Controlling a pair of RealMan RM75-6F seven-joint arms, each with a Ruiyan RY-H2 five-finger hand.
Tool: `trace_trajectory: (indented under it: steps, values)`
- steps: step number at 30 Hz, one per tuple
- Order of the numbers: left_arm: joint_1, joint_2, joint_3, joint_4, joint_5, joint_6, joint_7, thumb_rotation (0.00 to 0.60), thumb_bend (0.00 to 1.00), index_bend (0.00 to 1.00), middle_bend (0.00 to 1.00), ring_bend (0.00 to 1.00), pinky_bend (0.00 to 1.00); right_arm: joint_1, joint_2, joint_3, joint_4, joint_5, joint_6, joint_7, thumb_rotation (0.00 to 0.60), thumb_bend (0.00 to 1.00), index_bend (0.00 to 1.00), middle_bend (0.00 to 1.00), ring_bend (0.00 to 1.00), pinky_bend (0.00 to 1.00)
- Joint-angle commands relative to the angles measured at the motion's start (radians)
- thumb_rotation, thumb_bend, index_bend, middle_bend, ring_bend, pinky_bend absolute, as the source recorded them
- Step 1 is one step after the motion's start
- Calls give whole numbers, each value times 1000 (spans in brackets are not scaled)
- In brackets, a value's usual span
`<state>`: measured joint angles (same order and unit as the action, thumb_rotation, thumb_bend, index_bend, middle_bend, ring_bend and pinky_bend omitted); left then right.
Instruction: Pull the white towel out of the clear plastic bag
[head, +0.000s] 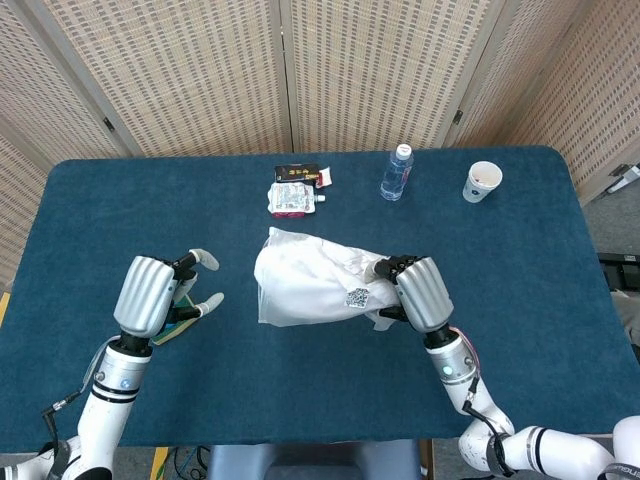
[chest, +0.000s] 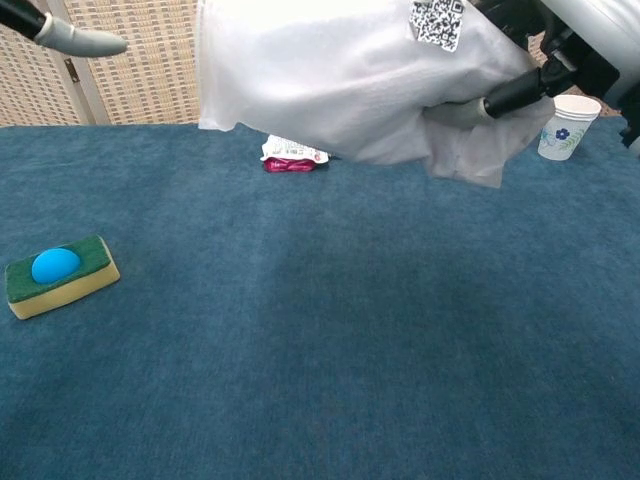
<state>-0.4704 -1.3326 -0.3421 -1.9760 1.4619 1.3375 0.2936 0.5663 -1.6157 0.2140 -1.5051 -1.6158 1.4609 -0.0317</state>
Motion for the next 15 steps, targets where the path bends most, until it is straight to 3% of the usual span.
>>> trace_trajectory:
  steps: [1, 15]
  values:
    - [-25, 9, -13, -42, -21, -24, 3, 600, 24, 492, 1000, 1000, 1000, 9, -11, 2, 5, -11, 3, 1, 600, 307, 629, 748, 726, 834]
    - [-111, 135, 16, -208, -120, -198, 32, 600, 0, 362, 1000, 1000, 1000, 34, -52, 19, 39, -31, 17, 20, 600, 308, 629, 746, 726, 834]
